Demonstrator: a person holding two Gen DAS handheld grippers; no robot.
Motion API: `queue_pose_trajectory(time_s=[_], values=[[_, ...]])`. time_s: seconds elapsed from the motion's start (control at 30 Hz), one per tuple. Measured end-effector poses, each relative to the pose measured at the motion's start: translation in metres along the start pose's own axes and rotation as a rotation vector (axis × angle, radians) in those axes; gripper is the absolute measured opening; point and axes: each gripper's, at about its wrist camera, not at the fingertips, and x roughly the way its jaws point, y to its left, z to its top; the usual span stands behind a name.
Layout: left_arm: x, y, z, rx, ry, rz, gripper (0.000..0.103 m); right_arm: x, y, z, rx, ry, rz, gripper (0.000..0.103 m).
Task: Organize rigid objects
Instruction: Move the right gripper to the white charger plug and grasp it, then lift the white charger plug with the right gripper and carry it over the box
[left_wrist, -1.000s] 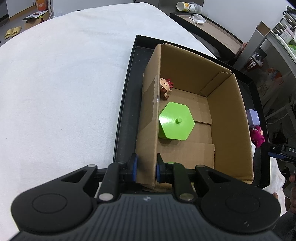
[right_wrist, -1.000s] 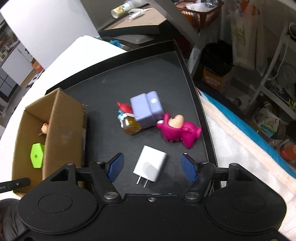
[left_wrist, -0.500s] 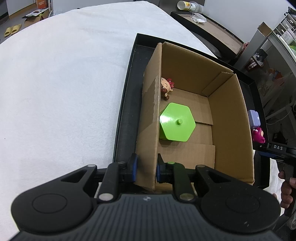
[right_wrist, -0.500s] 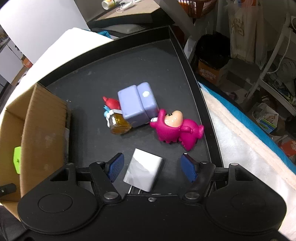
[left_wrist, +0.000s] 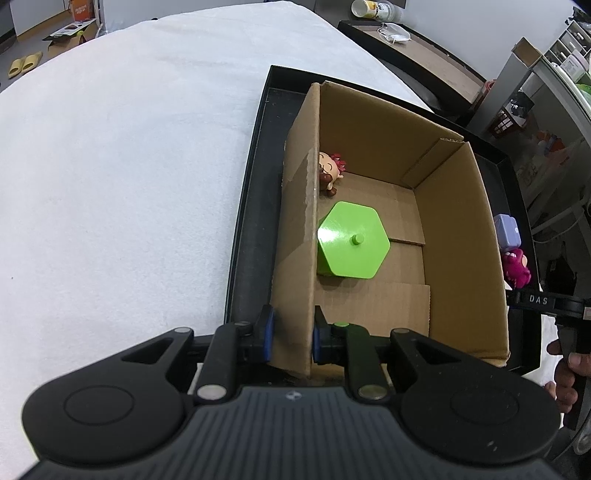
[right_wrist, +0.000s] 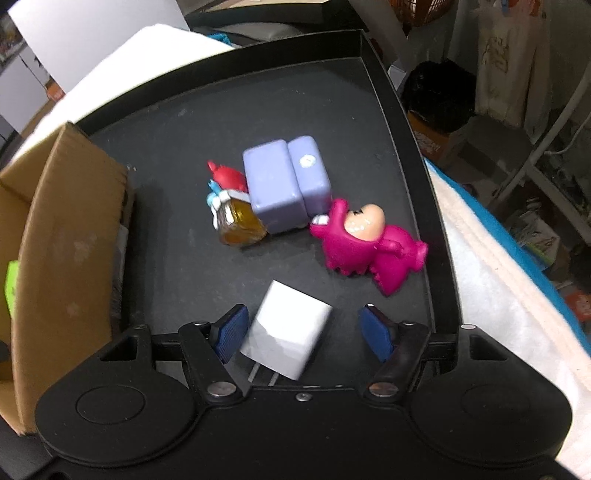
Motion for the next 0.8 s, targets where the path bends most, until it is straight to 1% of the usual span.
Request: queue_pose_trajectory(time_s=[0.13, 0.17, 0.2, 0.23, 0.4, 0.53, 0.8], values=[[0.000, -0.001, 0.000, 0.004, 0.001, 0.005, 0.018, -0.002, 0.001, -0.005, -0.013, 0.022, -0.013, 0.061], [-0.001, -0.002, 0.000, 0.006, 0.001, 0.007, 0.018, -0.003, 0.001, -0.007, -0.017, 0.024, -0.016, 0.056], [-0.001, -0.002, -0.001, 0.009, 0.000, 0.010, 0.018, -0.004, 0.000, -0.008, -0.020, 0.024, -0.017, 0.045], [-0.001, -0.002, -0.001, 0.010, 0.000, 0.011, 0.018, -0.005, 0.000, -0.009, -0.023, 0.022, -0.017, 0.037], [-0.002, -0.004, -0.001, 0.013, -0.004, 0.016, 0.018, -0.009, -0.007, -0.010, 0.038, 0.047, 0.039, 0.036], [-0.005, -0.002, -0.002, 0.008, -0.013, 0.006, 0.018, -0.017, -0.006, -0.009, 0.036, 0.030, 0.048, 0.036], [-0.007, 0.004, -0.004, -0.003, -0.019, -0.016, 0.018, -0.037, 0.010, -0.008, 0.002, -0.009, 0.057, 0.036]])
